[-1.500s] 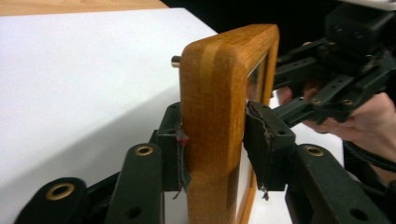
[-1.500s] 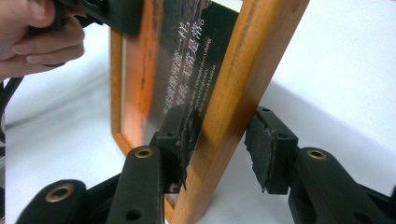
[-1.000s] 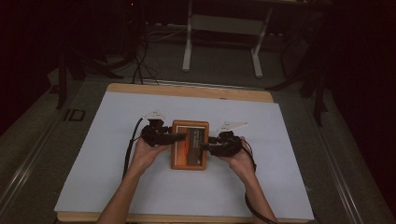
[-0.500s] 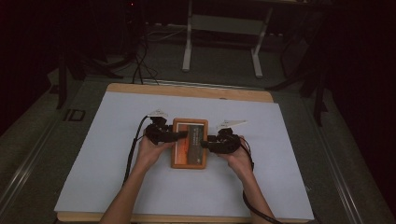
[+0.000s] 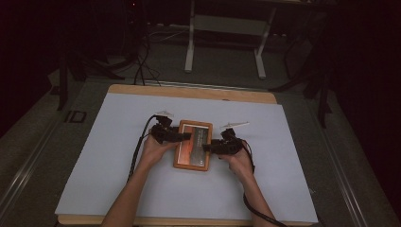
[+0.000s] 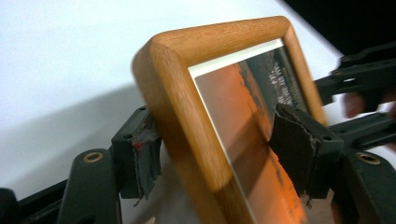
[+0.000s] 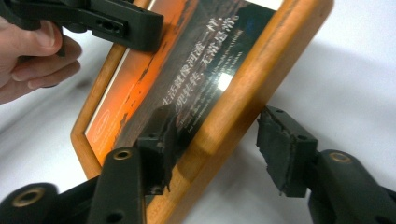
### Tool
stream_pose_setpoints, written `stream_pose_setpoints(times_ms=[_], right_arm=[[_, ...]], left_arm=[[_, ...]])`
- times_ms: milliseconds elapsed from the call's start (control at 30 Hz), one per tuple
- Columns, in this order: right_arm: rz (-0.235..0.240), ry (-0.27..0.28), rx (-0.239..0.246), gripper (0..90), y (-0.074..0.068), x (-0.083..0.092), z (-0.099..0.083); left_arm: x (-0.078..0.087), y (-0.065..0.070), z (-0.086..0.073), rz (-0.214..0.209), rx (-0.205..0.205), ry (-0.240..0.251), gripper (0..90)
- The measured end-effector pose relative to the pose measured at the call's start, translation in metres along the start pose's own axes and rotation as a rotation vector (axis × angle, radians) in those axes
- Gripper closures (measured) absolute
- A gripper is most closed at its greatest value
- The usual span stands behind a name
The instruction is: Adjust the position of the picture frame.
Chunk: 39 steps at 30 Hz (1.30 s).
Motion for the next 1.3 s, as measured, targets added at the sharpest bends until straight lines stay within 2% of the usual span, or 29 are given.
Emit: stream_pose_setpoints(times_ms=[67,133,367,567,700,900,967,1033,1200,1300], right_arm=[[0.013,-0.011,-0.040,43.9,0.004,-0.004,-0.005],[0.026,0.007,-0.057,44.2,0.006,-0.004,-0.007],[0.021,-0.011,-0.058,44.3,0.005,-0.007,-0.003],[0.029,-0.018,-0.060,44.6,0.006,-0.008,-0.001],[0.036,-0.028,-0.047,44.6,0.008,-0.009,0.002],[0.046,-0.041,-0.037,44.9,0.010,-0.009,0.004],[0.050,-0.049,-0.028,42.6,0.011,-0.008,0.004],[0.028,-0.055,-0.022,40.5,0.013,-0.006,0.003],[0.006,-0.005,-0.031,39.4,0.019,0.010,0.007],[-0.017,0.019,-0.017,39.8,0.021,0.018,0.011]], left_arm=[[-0.003,-0.001,-0.003,0.001,0.008,-0.022,35.3],[-0.003,-0.002,-0.003,0.000,0.011,-0.014,35.5],[0.000,-0.002,-0.006,0.020,0.034,-0.008,35.9],[0.002,-0.002,-0.007,0.026,0.035,-0.017,36.1],[0.003,-0.001,-0.008,0.041,0.047,-0.023,36.1],[0.005,0.001,-0.011,0.041,0.044,-0.028,36.1],[0.010,0.001,-0.011,0.057,0.028,0.001,38.8],[0.015,0.001,-0.010,0.058,0.029,0.022,39.0],[0.029,0.004,-0.009,0.084,0.016,0.066,38.7],[0.036,0.006,-0.010,0.093,0.008,0.084,38.8]])
Point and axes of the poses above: each handheld gripper's, and its own axes: x roughly backward along the jaws, z roughly out of its top, y roughly to its right, the point moved 7 cm from there along -x, roughly forward along the jaws, and after that the axes turned 1 degree about x, right-handed, at the moved point
